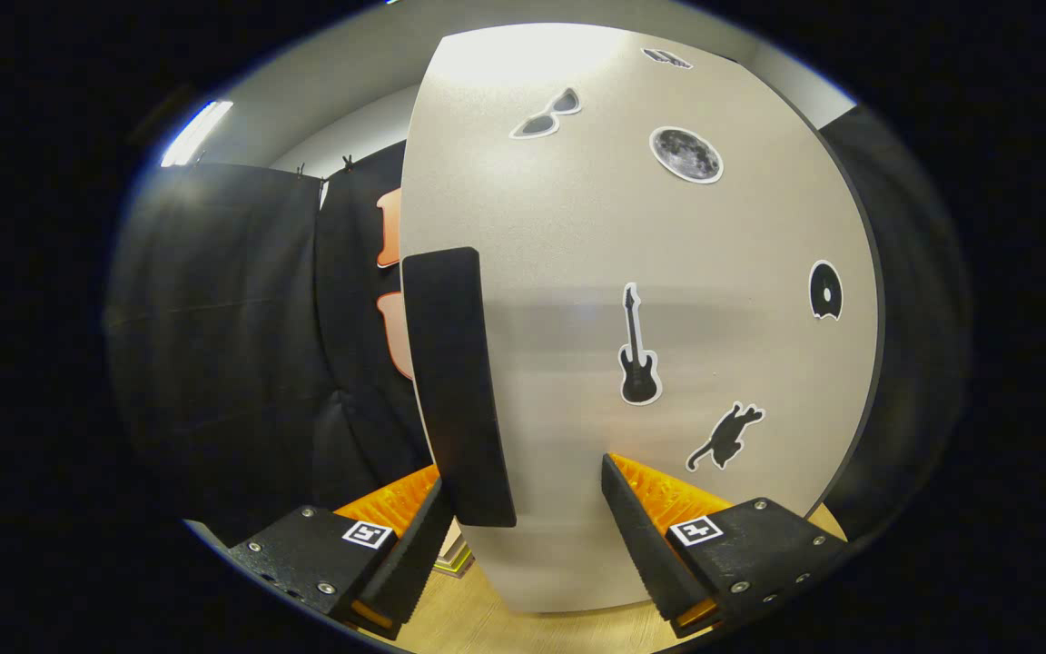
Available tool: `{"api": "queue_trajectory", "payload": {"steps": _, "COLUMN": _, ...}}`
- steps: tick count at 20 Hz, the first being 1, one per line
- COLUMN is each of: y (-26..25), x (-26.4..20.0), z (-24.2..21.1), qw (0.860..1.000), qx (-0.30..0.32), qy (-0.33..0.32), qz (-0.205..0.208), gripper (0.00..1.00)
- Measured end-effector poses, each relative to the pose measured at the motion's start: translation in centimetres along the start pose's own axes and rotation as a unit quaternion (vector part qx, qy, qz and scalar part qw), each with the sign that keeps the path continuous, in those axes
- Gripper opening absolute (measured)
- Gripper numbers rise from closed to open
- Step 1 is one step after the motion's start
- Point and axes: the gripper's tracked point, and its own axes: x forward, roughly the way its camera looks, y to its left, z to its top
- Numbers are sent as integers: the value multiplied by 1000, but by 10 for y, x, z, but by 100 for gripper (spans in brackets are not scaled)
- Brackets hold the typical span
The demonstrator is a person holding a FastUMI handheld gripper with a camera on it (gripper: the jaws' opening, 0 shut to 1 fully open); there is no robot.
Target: Open the shoe cabinet door, grab the shoes and put them into the shoe cabinet, then close the shoe cabinet door.
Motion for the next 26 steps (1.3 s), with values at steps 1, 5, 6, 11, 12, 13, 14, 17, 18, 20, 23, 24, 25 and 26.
{"api": "queue_trajectory", "payload": {"steps": 1, "y": 0, "x": 1, "z": 0, "qw": 1000, "qx": 0, "qy": -4, "qz": -7, "gripper": 96}}
{"api": "queue_trajectory", "payload": {"steps": 5, "y": 0, "x": 2, "z": 0, "qw": 999, "qx": 2, "qy": -19, "qz": -28, "gripper": 96}}
{"api": "queue_trajectory", "payload": {"steps": 6, "y": 0, "x": 3, "z": -1, "qw": 999, "qx": 4, "qy": -21, "qz": -32, "gripper": 96}}
{"api": "queue_trajectory", "payload": {"steps": 11, "y": 0, "x": 6, "z": -1, "qw": 998, "qx": 0, "qy": -31, "qz": -56, "gripper": 96}}
{"api": "queue_trajectory", "payload": {"steps": 12, "y": 0, "x": 6, "z": -1, "qw": 998, "qx": -1, "qy": -31, "qz": -59, "gripper": 96}}
{"api": "queue_trajectory", "payload": {"steps": 13, "y": 0, "x": 7, "z": -2, "qw": 998, "qx": -3, "qy": -28, "qz": -60, "gripper": 96}}
{"api": "queue_trajectory", "payload": {"steps": 14, "y": 0, "x": 8, "z": -3, "qw": 998, "qx": -4, "qy": -27, "qz": -60, "gripper": 96}}
{"api": "queue_trajectory", "payload": {"steps": 17, "y": 0, "x": 8, "z": -3, "qw": 998, "qx": -1, "qy": -21, "qz": -59, "gripper": 96}}
{"api": "queue_trajectory", "payload": {"steps": 18, "y": 1, "x": 7, "z": -5, "qw": 998, "qx": 7, "qy": -14, "qz": -59, "gripper": 96}}
{"api": "queue_trajectory", "payload": {"steps": 20, "y": 2, "x": 1, "z": -3, "qw": 998, "qx": 14, "qy": -16, "qz": -59, "gripper": 96}}
{"api": "queue_trajectory", "payload": {"steps": 23, "y": 4, "x": -23, "z": 1, "qw": 998, "qx": 5, "qy": -16, "qz": -65, "gripper": 96}}
{"api": "queue_trajectory", "payload": {"steps": 24, "y": 2, "x": -31, "z": 3, "qw": 997, "qx": -3, "qy": -17, "qz": -70, "gripper": 96}}
{"api": "queue_trajectory", "payload": {"steps": 25, "y": 0, "x": -40, "z": 4, "qw": 997, "qx": -11, "qy": -17, "qz": -75, "gripper": 96}}
{"api": "queue_trajectory", "payload": {"steps": 26, "y": -1, "x": -50, "z": 5, "qw": 997, "qx": -17, "qy": -15, "qz": -80, "gripper": 95}}
